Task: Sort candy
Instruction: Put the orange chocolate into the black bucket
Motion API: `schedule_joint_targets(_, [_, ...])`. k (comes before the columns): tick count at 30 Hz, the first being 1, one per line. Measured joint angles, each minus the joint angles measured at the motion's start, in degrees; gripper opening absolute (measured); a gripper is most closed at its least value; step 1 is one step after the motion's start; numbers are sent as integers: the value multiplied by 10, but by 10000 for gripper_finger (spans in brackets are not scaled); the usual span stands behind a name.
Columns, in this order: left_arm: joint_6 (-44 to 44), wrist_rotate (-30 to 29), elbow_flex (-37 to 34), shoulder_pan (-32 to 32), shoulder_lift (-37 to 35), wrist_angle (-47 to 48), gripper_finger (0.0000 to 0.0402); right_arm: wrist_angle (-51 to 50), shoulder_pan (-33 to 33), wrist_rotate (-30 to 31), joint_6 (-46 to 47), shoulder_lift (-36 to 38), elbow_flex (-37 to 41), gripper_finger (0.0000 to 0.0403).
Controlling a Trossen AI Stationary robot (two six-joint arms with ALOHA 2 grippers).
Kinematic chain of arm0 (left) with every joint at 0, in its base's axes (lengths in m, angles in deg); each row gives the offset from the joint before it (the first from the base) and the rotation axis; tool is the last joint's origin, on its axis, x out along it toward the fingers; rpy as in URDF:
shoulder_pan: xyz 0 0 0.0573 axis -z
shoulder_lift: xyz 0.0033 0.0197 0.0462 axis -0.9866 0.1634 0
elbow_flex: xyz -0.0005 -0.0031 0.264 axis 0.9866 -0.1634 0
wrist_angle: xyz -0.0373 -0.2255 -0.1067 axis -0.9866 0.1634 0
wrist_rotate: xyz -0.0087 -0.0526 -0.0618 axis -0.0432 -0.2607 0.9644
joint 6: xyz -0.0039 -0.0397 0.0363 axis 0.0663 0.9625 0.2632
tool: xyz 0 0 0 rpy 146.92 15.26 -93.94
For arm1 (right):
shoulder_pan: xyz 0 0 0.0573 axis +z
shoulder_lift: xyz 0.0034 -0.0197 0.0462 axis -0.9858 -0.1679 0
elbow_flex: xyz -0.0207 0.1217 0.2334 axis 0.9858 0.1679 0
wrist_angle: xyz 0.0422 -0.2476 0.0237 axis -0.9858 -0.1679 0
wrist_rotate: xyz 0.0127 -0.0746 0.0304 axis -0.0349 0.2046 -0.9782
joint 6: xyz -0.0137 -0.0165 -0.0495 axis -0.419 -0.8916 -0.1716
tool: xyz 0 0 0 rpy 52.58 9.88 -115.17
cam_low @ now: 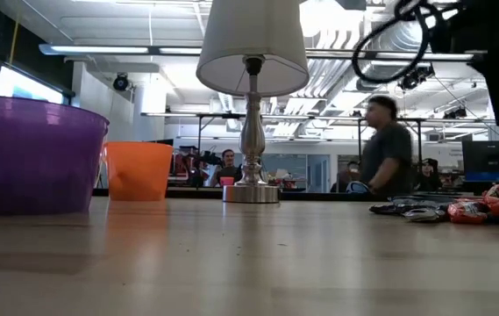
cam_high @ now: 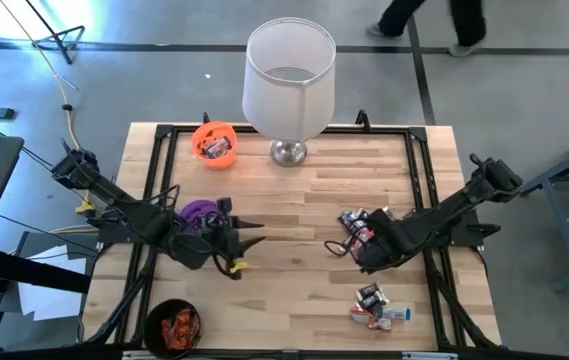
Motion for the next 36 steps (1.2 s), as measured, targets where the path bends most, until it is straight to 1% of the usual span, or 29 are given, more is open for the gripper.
schedule_joint_targets(4, [16,12,0,0,-19,34,110,23,0,-36,74,0,44,154])
schedule_joint_targets(6, [18,17,0,0,-26,51,110,57,0,-72,82,0,67,154])
schedule_joint_targets(8, [18,25,0,0,-32,61,110,102,0,-120,58,0,83,154])
schedule_joint_targets(10, [18,29,0,0,-35,65,110,132,0,-154,34,0,97,154])
schedule_joint_targets(12, [18,32,0,0,-35,70,110,151,1,-171,1,0,108,154])
schedule_joint_targets(15, [18,32,0,0,-35,70,110,172,0,-193,-94,0,120,154])
schedule_joint_targets(21, [37,32,0,1,-28,67,110,172,0,-200,-293,0,134,154])
schedule_joint_targets(24, [51,32,0,1,-27,67,110,197,0,-204,-358,0,148,154])
schedule_joint_targets(29, [62,32,0,1,-27,66,110,254,-3,-204,-372,0,177,154])
schedule_joint_targets(36, [58,32,0,1,-27,66,110,329,-4,-207,-372,2,240,154])
